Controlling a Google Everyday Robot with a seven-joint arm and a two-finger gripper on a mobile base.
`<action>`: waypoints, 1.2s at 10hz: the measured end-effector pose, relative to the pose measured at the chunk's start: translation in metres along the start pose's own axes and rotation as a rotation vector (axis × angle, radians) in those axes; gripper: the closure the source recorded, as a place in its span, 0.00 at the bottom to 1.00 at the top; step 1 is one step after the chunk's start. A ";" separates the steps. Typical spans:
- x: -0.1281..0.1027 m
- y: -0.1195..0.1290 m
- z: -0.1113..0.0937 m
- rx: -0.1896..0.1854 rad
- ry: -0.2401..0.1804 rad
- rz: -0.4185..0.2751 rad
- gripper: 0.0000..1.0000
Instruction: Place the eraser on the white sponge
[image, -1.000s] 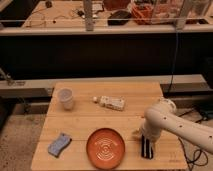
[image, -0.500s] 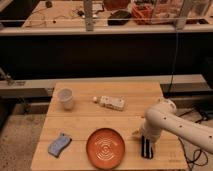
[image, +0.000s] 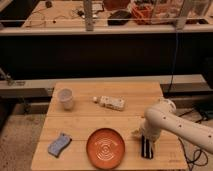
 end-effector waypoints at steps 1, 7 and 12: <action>0.000 0.000 0.000 -0.001 0.000 0.000 0.20; 0.000 -0.001 0.001 -0.004 -0.006 -0.004 0.20; -0.001 -0.003 0.002 -0.007 -0.011 -0.017 0.20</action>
